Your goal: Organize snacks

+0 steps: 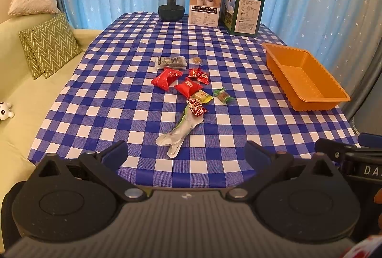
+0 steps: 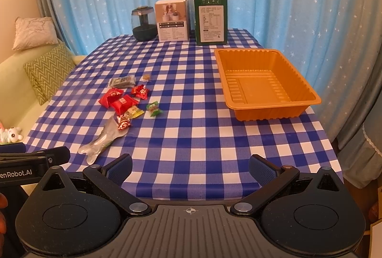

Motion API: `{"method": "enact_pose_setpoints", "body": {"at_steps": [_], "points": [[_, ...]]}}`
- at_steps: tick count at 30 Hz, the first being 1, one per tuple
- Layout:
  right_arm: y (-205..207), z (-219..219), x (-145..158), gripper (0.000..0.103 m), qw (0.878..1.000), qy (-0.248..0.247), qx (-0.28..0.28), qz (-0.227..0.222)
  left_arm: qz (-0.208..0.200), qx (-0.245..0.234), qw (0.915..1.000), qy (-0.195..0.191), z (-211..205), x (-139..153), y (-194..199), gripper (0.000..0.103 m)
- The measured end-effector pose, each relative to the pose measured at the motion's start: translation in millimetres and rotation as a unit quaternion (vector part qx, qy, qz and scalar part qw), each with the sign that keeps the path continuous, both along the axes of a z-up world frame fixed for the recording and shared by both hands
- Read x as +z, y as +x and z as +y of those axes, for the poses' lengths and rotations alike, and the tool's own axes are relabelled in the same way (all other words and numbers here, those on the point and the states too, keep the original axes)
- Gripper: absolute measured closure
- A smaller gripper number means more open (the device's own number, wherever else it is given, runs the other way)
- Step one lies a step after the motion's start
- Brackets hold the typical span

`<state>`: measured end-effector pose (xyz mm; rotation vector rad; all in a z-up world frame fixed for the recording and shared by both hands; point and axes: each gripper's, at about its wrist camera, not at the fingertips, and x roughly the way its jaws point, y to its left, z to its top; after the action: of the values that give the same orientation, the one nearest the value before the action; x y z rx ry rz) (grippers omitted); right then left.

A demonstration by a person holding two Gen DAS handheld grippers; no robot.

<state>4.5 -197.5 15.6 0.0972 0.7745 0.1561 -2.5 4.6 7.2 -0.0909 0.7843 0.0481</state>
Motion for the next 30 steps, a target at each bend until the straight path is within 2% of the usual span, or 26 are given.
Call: {"method": "enact_pose_setpoints", "body": {"at_steps": [30], "points": [[-0.9, -1.3, 0.2, 0.0, 1.0, 0.008, -0.003, -0.002, -0.006, -0.004, 1.0, 0.003, -4.9, 4.6, -4.6, 0.0]]}}
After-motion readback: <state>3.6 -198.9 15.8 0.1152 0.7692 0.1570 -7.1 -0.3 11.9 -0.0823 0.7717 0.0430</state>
